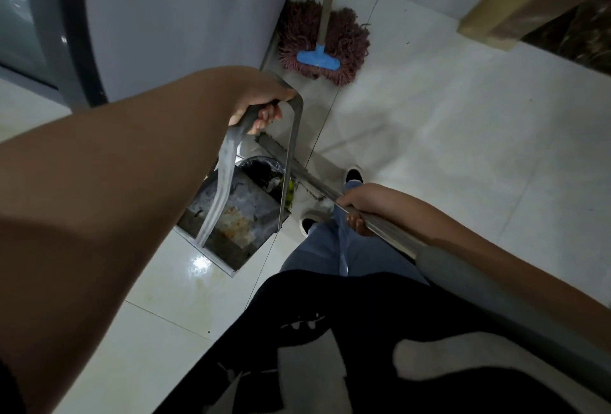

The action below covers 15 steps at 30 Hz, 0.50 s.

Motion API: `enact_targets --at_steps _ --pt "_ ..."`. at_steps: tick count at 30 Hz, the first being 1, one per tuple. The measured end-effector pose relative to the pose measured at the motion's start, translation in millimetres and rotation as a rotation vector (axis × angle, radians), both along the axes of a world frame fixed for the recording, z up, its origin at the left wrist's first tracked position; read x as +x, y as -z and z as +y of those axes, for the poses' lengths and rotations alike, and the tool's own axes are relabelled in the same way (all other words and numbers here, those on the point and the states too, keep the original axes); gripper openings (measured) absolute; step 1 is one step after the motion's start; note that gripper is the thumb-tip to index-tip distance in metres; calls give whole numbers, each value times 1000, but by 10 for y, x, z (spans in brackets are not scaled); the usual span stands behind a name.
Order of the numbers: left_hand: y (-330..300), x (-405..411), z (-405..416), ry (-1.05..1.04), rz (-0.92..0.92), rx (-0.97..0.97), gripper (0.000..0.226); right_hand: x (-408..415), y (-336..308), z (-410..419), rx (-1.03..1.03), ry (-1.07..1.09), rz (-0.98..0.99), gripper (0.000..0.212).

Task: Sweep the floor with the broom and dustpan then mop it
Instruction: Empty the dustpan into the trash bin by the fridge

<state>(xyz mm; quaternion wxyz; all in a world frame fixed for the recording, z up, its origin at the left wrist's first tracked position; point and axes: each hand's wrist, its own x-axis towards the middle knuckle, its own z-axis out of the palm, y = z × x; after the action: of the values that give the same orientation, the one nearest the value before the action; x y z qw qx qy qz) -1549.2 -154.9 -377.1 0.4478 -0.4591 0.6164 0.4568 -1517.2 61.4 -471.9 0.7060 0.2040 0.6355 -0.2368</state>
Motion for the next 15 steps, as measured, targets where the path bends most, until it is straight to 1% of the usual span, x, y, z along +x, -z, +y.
enact_targets --at_steps 4,6,8,11,13,15 --pt "-31 1 -4 23 -3 -15 47 4 7 52 74 98 -112 29" --pt "-42 -5 8 23 -4 -27 46 4 -12 56 75 150 -106 31" --pt "-41 -35 30 23 -2 -36 46 12 -18 70 39 146 -69 26" --pt "-29 -64 100 45 -22 -55 46 18 -37 117 38 236 -134 28" --pt "9 -86 162 57 -29 -41 46 11 -25 134 26 208 -75 24" --pt "19 -94 186 74 -50 -32 47 -5 -27 146 -4 117 11 21"
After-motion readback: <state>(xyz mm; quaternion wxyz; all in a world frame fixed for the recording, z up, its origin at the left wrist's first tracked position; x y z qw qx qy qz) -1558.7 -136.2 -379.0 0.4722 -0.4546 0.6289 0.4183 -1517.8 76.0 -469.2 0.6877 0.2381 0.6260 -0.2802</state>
